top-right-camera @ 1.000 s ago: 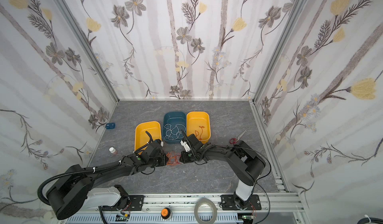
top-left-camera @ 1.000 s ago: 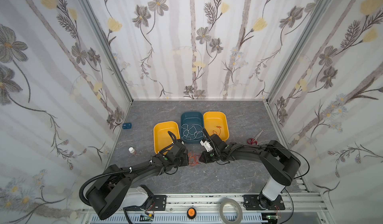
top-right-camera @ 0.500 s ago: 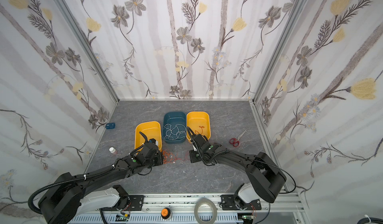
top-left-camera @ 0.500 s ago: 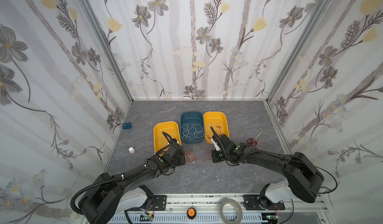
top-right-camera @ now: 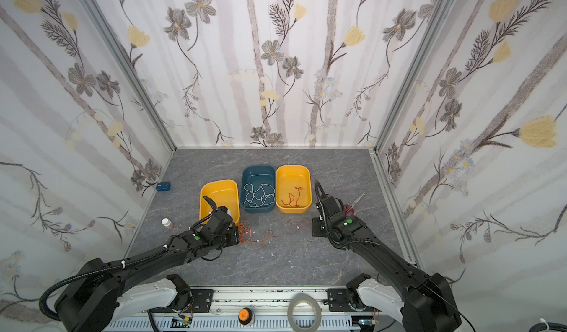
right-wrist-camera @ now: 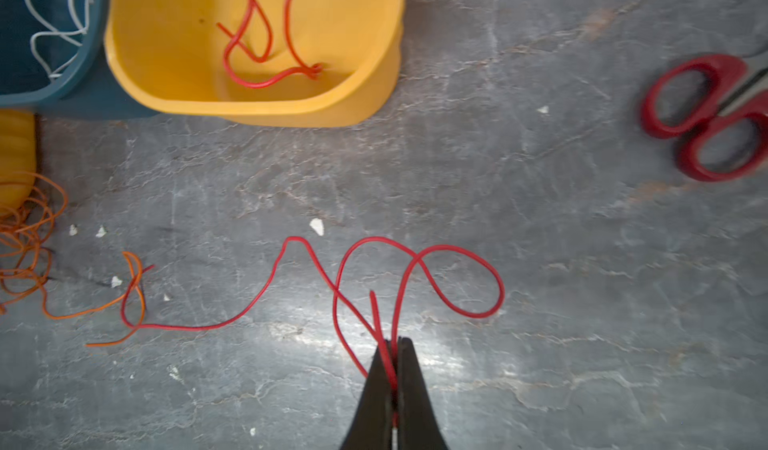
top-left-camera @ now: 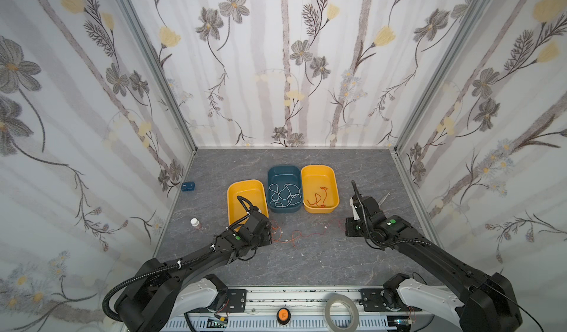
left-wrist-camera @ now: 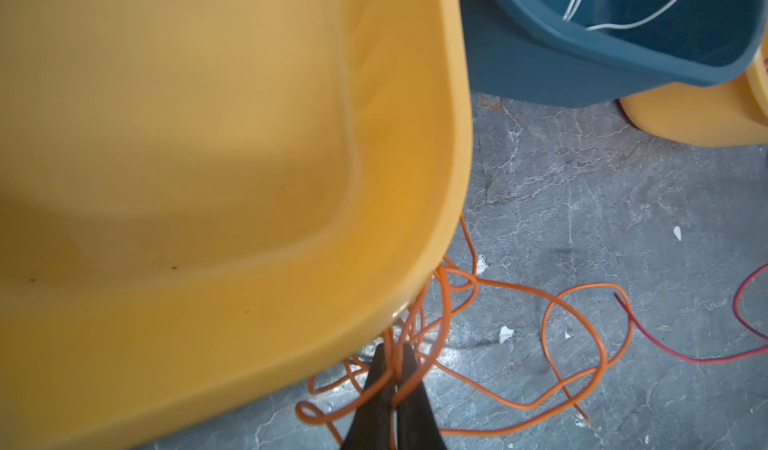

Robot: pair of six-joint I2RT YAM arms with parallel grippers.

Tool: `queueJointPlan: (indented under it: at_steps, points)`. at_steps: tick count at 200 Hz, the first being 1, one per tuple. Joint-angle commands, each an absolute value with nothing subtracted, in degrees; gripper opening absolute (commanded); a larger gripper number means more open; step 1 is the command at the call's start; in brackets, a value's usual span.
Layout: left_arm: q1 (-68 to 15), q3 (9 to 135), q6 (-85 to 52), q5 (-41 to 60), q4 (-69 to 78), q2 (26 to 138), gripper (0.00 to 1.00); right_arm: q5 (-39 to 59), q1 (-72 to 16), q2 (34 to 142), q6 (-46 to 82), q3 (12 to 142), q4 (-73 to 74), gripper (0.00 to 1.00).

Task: Untangle the cables
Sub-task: 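Pull the red wire away from the orange tangle with the right gripper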

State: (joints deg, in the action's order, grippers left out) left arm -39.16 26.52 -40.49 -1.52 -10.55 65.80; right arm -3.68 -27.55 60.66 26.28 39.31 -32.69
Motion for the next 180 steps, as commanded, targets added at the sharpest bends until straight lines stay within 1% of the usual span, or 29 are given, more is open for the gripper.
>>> queueJointPlan:
  at_steps: [1, 32, 60, 90, 139, 180]
  points:
    - [-39.0, 27.1, -40.9, -2.8, -11.6, 65.2, 0.0, -5.5, -22.1, 57.9, 26.1, 39.0, -38.0, 0.0]
    - [-38.7, 27.2, -41.0, -3.1, -12.5, 64.9, 0.0, -2.4, -14.6, 54.1, 27.8, 38.8, -38.0, 0.0]
    - [-38.6, 27.6, -41.1, -3.4, -13.5, 65.0, 0.0, -1.1, -11.6, 53.1, 28.8, 39.0, -37.7, 0.0]
    - [-38.4, 27.9, -41.0, -3.8, -14.8, 64.4, 0.0, 2.5, -7.8, 51.7, 29.5, 39.0, -36.3, 0.0]
    - [-38.4, 28.1, -40.2, -0.9, -12.7, 64.2, 0.0, 16.9, -8.1, 52.8, 29.4, 41.1, -30.1, 0.0]
    - [-38.4, 27.5, -39.3, 2.5, -8.7, 65.3, 0.0, 18.7, -11.6, 55.0, 28.9, 46.4, -28.2, 0.0]
